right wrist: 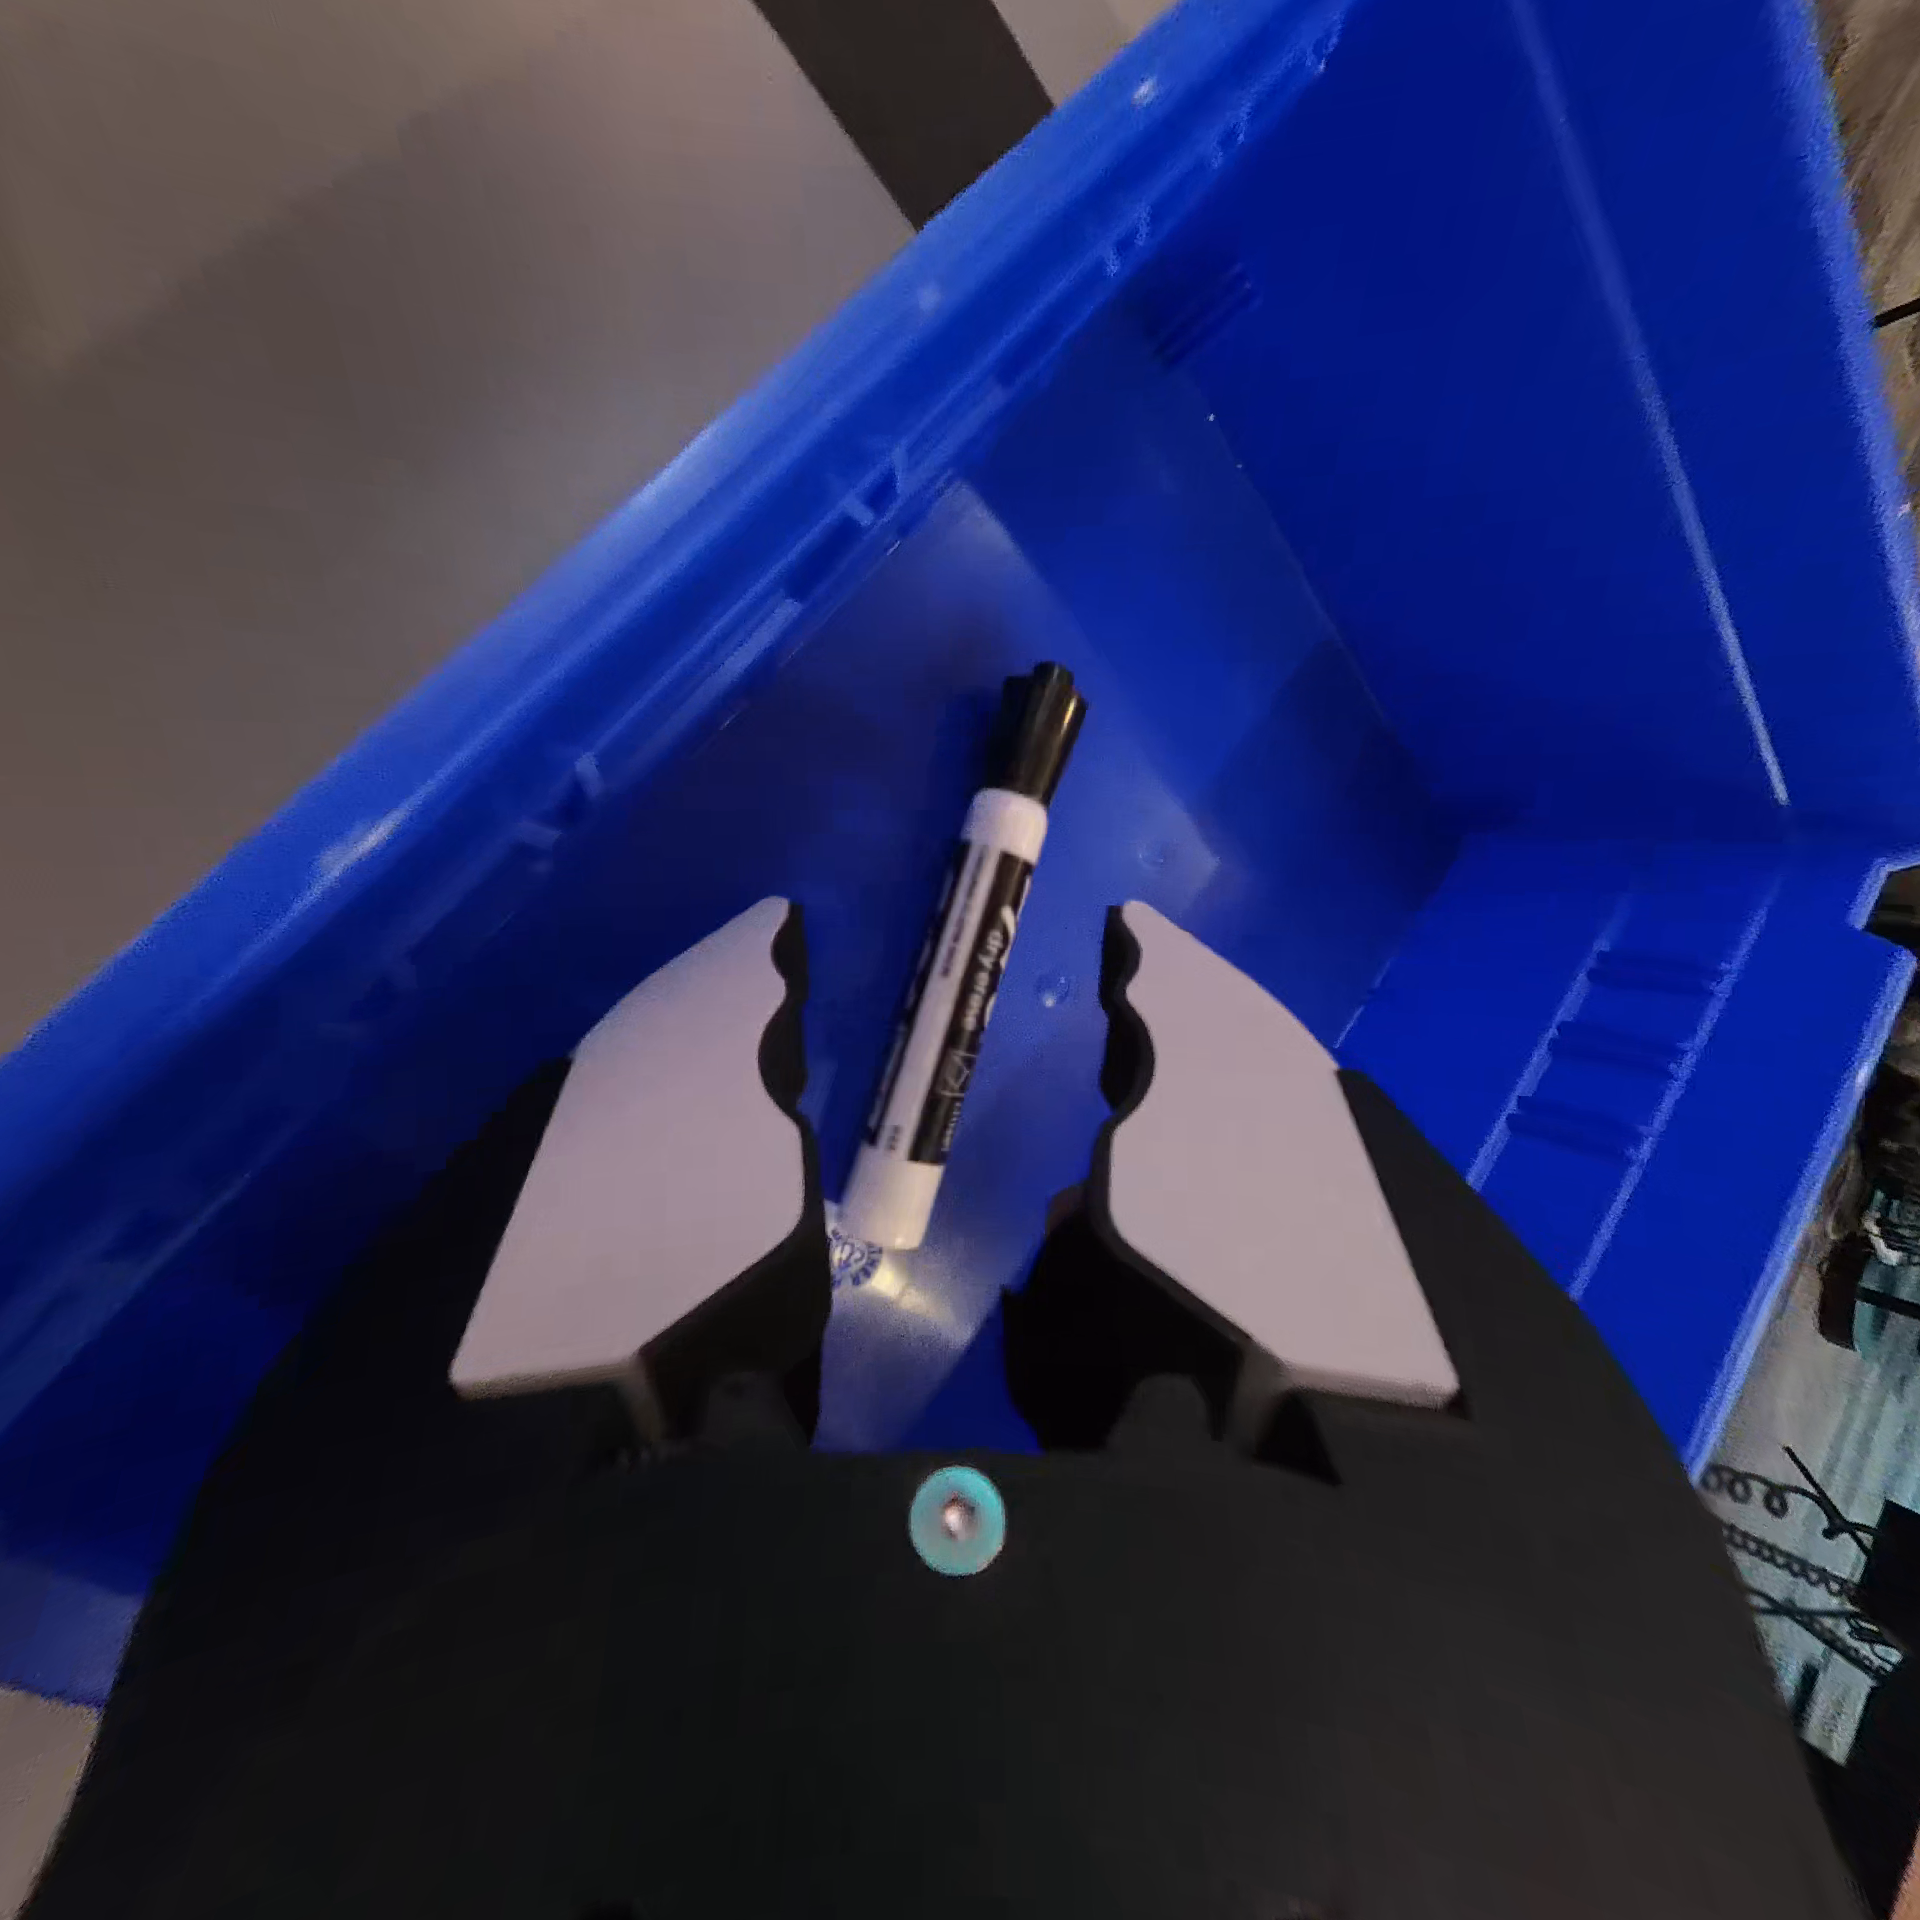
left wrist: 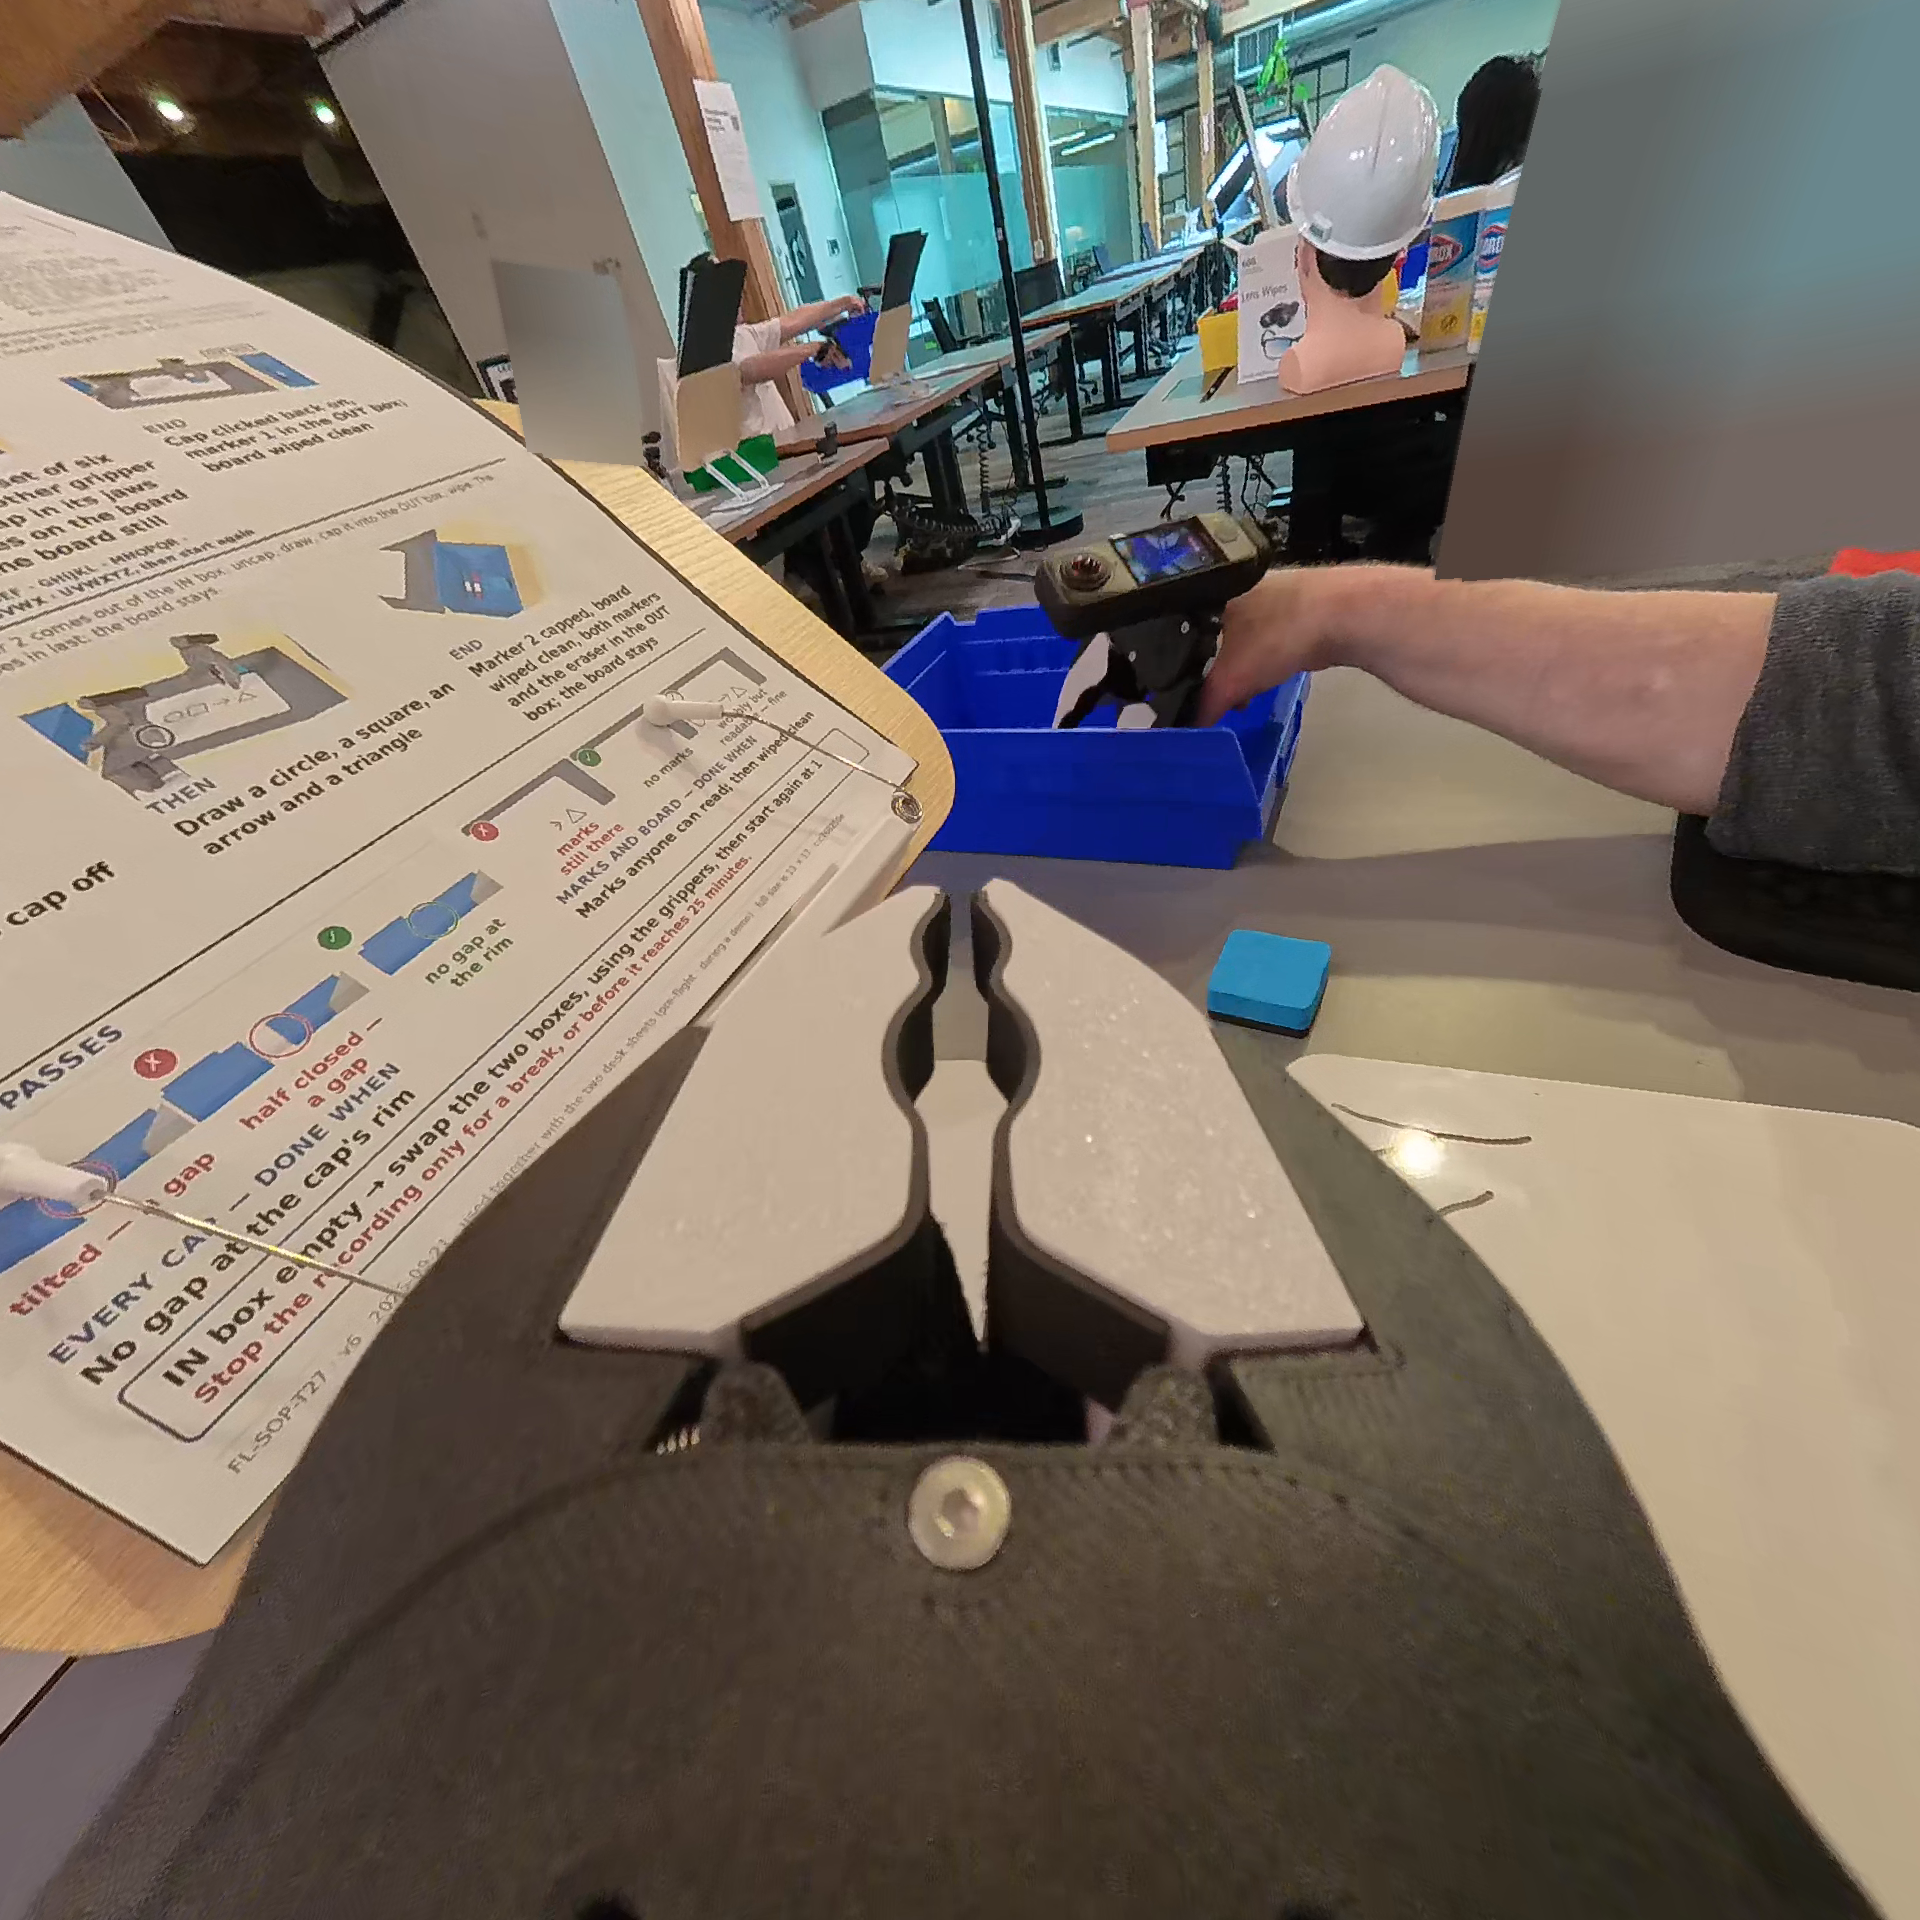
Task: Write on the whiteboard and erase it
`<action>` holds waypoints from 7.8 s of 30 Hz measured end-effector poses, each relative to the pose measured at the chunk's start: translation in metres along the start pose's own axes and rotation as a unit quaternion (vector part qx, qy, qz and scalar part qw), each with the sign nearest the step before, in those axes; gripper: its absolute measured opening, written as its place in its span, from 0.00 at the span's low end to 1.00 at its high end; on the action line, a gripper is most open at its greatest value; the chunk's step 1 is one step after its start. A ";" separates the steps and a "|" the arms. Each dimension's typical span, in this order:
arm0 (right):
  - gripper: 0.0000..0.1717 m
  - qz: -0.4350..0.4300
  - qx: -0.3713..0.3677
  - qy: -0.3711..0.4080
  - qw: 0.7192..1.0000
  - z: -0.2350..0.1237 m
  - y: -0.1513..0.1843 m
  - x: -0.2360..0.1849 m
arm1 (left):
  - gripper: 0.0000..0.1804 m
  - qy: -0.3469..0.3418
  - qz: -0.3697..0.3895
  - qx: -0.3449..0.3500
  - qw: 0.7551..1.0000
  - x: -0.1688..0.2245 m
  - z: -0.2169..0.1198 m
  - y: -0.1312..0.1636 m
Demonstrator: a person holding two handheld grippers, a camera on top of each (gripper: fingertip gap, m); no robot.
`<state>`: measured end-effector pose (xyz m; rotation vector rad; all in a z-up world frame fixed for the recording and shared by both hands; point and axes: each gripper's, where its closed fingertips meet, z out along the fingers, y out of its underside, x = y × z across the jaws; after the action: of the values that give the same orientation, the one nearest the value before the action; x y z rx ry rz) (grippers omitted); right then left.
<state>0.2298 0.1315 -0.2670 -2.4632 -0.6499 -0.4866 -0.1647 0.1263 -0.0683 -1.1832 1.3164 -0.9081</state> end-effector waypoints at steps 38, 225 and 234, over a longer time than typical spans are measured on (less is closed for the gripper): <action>0.44 -0.333 0.013 -0.263 0.905 -0.116 -0.039 -0.191 | 0.21 0.134 0.003 -0.356 0.925 0.050 -0.066 0.143; 0.31 -0.352 0.024 -0.311 0.882 -0.122 -0.099 -0.348 | 0.42 0.123 -0.053 -0.374 0.918 0.108 -0.101 0.227; 0.31 -0.385 -0.001 -0.347 0.855 -0.141 -0.070 -0.352 | 0.43 0.124 -0.055 -0.367 0.920 0.108 -0.102 0.227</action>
<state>-0.1246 -0.0197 -0.2894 -2.2527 -1.9531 0.1748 -0.2860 0.0568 -0.3003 -1.7676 1.9037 -0.6633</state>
